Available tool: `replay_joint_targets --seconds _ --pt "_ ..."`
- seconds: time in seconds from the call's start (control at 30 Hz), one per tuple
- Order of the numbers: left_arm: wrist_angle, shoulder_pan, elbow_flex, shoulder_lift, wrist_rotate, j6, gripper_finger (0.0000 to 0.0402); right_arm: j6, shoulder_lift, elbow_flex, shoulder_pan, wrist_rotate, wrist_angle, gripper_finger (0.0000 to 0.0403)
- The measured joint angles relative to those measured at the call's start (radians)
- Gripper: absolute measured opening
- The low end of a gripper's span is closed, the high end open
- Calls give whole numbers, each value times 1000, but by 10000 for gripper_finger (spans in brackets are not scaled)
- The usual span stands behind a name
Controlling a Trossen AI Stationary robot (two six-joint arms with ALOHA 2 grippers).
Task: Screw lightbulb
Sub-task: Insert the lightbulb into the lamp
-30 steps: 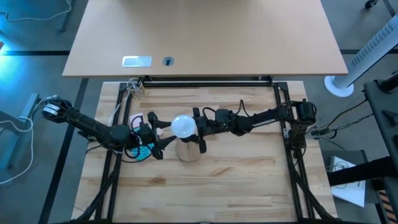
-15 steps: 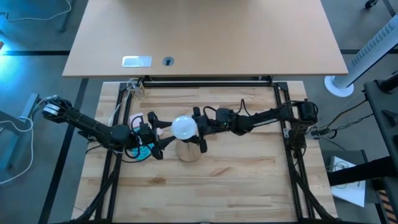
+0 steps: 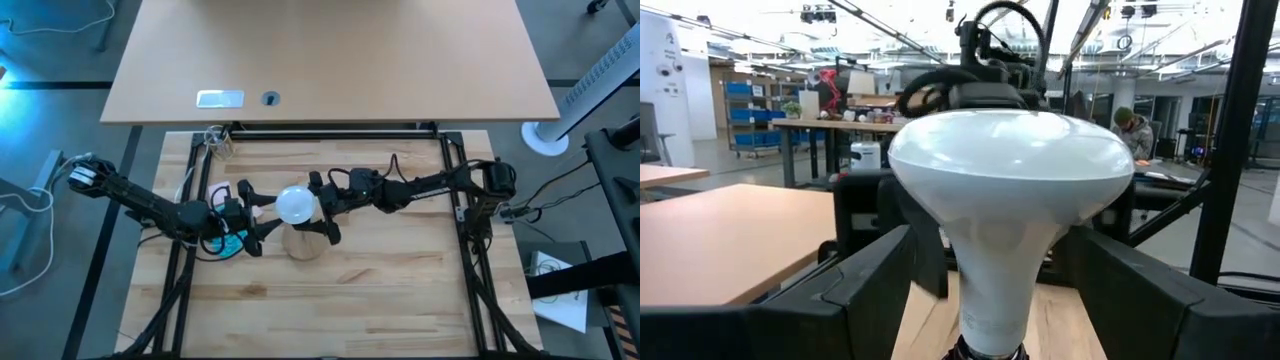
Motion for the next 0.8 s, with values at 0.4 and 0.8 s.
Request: replay_joint_targets --seconds 0.4,0.8 --pt "2 0 0 0 1 0 256 -15 10 50 -65 -239 -63 308" --pt "2 0 0 0 -1 0 256 -40 34 89 -92 -306 -73 290"
